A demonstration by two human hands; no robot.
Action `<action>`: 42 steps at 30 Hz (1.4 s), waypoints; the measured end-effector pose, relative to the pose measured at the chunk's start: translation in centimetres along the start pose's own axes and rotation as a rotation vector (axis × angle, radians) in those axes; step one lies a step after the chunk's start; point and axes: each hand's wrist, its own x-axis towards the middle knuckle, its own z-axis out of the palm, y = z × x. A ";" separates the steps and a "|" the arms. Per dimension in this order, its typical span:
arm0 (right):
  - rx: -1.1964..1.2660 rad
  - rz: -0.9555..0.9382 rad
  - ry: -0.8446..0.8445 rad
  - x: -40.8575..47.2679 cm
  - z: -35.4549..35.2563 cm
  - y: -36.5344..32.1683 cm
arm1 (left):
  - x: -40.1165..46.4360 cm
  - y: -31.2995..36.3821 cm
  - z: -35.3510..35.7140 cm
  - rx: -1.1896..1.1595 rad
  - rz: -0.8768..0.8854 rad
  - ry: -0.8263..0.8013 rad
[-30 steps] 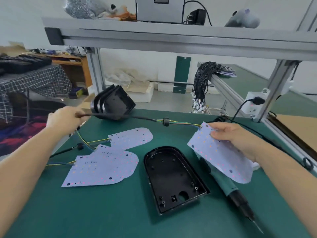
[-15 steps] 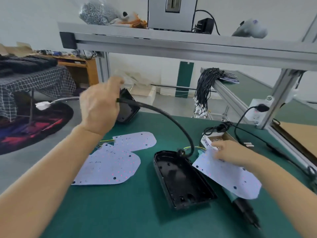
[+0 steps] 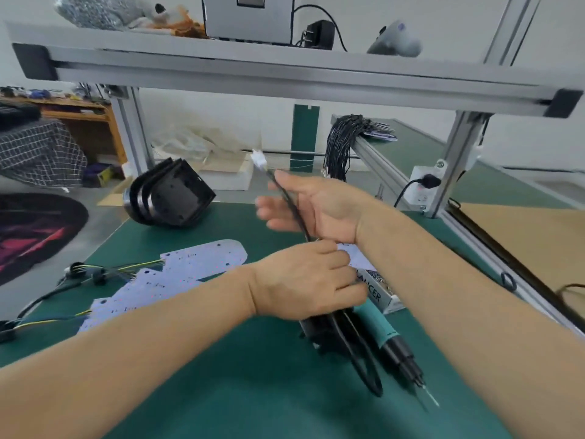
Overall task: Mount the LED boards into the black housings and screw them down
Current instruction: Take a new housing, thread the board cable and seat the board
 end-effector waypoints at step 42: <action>-1.229 -0.369 0.685 -1.4 -2.8 1.6 | -6.7 -0.8 -2.0 -1.073 -2.165 0.984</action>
